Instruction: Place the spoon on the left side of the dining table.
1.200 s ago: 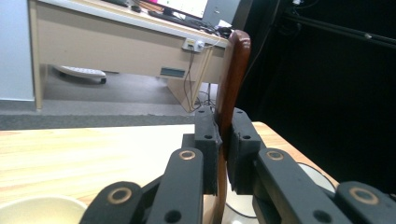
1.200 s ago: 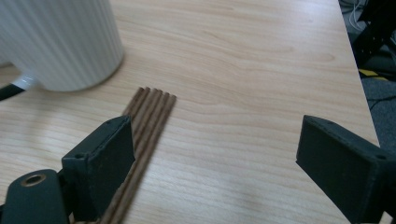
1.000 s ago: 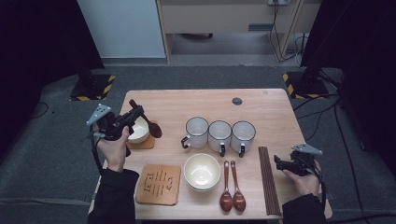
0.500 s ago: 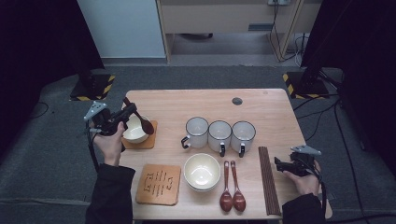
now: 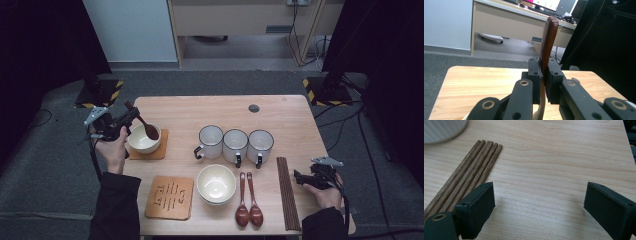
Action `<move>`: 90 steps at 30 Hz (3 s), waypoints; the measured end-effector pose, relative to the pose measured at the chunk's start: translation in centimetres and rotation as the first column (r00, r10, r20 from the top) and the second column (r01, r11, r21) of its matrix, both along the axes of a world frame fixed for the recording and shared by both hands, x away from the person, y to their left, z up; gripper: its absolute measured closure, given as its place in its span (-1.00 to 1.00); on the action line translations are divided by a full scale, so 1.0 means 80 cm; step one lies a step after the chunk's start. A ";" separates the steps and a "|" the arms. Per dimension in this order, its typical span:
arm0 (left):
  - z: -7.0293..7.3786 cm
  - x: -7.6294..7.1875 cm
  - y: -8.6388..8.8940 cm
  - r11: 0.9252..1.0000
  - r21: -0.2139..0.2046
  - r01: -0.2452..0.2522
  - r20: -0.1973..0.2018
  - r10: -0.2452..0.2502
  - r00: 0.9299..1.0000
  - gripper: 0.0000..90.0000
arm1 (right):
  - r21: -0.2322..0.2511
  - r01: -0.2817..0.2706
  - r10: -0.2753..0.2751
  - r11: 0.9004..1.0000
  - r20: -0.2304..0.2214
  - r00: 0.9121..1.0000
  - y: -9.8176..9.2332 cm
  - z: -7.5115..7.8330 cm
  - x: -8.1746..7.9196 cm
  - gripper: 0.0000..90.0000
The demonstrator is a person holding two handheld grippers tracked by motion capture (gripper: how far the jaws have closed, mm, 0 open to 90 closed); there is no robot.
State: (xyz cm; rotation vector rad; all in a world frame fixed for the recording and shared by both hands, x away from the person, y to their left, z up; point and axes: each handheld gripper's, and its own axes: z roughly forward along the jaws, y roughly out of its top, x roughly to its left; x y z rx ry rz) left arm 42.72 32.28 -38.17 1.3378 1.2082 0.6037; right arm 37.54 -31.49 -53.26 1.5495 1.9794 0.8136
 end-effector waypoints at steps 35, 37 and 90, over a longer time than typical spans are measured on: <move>-0.046 0.033 0.039 0.994 0.052 -0.096 -0.117 0.102 0.988 0.85 | 0.027 0.019 -0.019 0.999 -0.002 1.000 -0.003 -0.008 0.003 -0.86; -0.049 0.035 0.039 0.994 0.055 -0.093 -0.127 0.099 0.987 0.85 | 0.028 0.019 -0.019 0.999 -0.003 1.000 -0.003 -0.008 0.002 -0.86; -0.105 0.062 0.016 0.973 0.224 -0.055 -0.248 0.112 0.962 0.66 | 0.023 0.023 -0.023 0.999 -0.001 1.000 -0.002 -0.008 0.002 -0.86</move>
